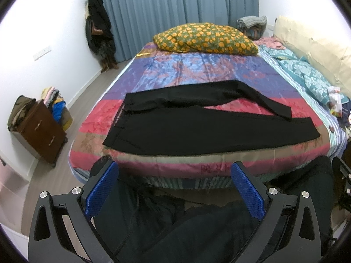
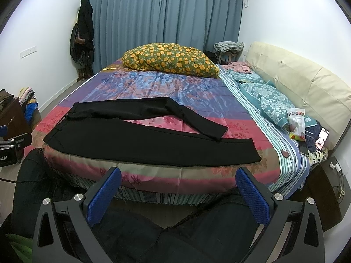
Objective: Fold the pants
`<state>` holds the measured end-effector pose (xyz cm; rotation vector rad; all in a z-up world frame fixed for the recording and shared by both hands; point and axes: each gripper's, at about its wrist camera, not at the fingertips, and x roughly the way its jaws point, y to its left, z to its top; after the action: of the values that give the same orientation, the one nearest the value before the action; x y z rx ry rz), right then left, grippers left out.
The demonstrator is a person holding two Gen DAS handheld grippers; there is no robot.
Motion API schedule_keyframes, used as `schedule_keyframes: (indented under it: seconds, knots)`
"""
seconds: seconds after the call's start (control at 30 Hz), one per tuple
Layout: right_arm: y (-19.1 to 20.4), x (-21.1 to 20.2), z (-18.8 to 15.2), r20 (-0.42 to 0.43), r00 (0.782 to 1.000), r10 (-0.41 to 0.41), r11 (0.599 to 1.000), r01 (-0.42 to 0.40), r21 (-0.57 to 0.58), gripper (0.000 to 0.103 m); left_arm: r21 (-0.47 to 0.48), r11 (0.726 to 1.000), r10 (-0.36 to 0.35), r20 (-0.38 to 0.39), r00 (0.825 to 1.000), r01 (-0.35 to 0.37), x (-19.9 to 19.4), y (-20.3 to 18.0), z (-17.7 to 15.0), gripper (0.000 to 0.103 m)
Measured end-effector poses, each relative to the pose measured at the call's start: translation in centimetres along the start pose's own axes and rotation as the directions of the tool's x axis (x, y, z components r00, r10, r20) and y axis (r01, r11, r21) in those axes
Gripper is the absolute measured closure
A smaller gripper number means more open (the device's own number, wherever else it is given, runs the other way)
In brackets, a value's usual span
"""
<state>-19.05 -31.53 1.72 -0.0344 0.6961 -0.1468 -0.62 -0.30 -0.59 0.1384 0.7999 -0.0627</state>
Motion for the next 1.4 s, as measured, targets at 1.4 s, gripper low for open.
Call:
schedule_keyframes:
  seconds: [1.4]
  knots:
    - [-12.9, 34.4, 4.7, -0.266, 0.952, 0.151, 0.987, -0.134, 0.084, 0.011, -0.049, 0.997, -0.06, -0.158, 0.986, 0.053, 15.9, -3.9, 5.6, 0.001]
